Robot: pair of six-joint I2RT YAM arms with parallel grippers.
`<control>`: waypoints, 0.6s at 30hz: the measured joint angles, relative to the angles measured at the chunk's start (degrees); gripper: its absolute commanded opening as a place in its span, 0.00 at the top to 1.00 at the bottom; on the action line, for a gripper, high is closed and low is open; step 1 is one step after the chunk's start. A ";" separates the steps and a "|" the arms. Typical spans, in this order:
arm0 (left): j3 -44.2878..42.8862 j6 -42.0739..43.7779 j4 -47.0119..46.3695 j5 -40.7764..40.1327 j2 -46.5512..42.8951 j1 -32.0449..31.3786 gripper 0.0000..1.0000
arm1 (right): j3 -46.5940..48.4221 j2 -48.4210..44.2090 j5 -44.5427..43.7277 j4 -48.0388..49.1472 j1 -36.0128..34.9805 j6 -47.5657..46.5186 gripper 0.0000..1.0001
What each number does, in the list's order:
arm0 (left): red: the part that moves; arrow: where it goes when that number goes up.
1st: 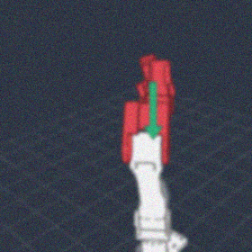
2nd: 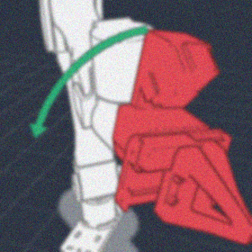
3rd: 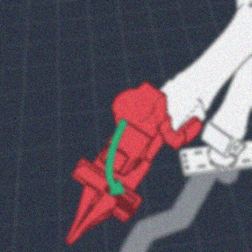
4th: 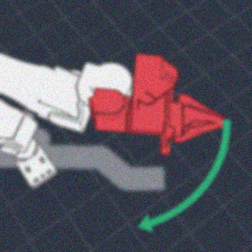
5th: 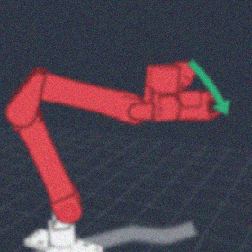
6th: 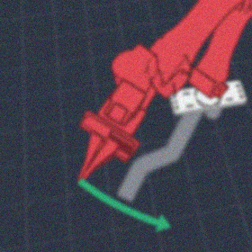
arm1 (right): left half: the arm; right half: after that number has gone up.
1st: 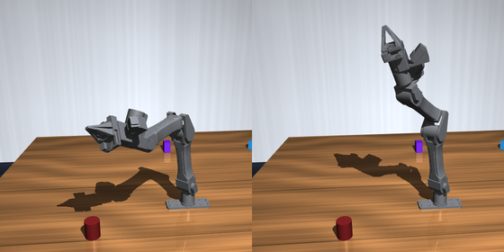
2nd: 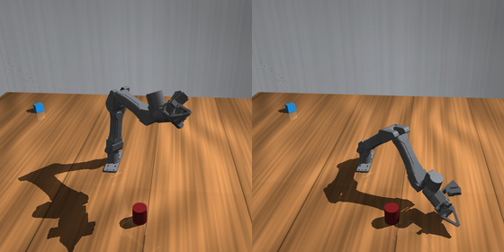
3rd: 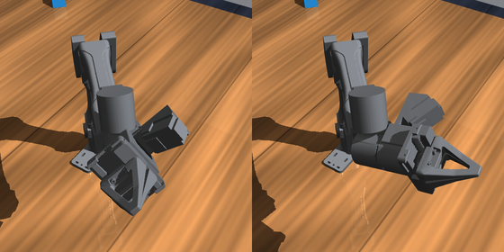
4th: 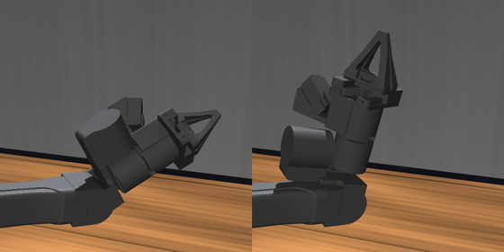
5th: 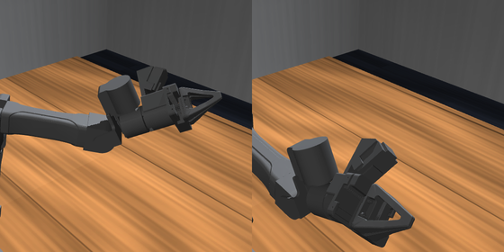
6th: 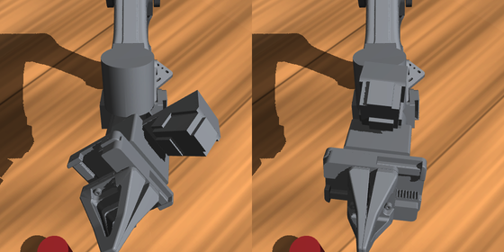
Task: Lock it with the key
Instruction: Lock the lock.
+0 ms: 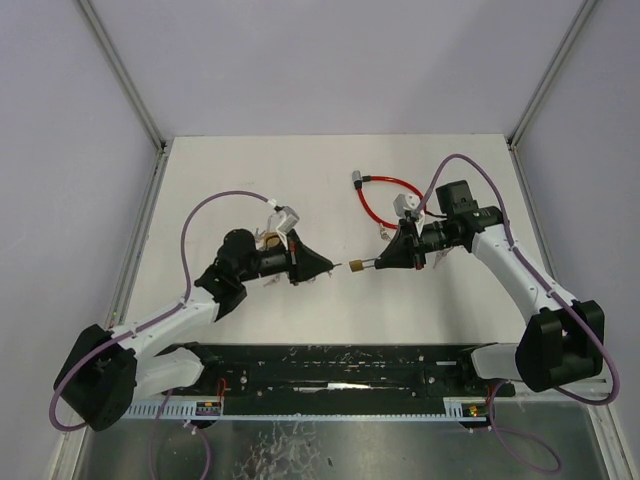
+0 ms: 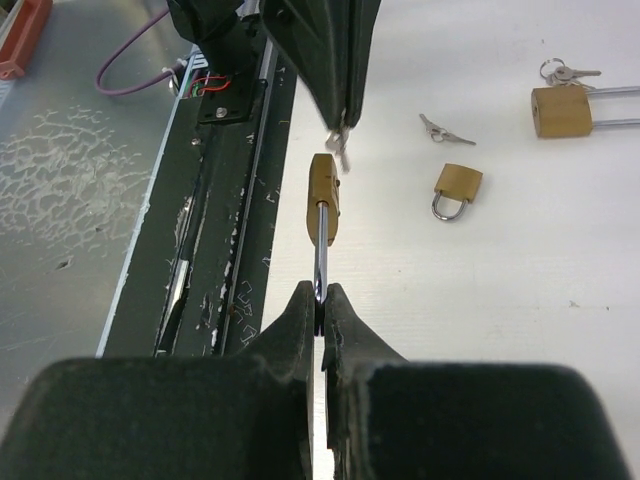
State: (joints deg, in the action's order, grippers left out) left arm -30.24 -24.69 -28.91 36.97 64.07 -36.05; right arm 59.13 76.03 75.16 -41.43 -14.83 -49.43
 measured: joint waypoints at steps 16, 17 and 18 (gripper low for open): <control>5.09 -3.87 -0.24 -1.75 -2.14 3.54 1.00 | 1.05 2.05 -2.25 -5.07 1.86 -4.87 1.00; 5.16 -5.01 -0.57 -1.97 -1.44 3.54 1.00 | 1.05 2.34 -2.71 -5.14 1.88 -5.03 1.00; 5.22 -6.10 -0.96 -2.10 -0.59 3.54 1.00 | 1.11 2.78 -3.39 -5.31 1.88 -5.25 1.00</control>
State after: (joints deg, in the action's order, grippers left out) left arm -25.02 -30.79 -29.87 34.87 63.48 -32.51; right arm 60.25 78.81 71.77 -46.74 -12.95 -54.68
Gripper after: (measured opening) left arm 0.017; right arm 0.030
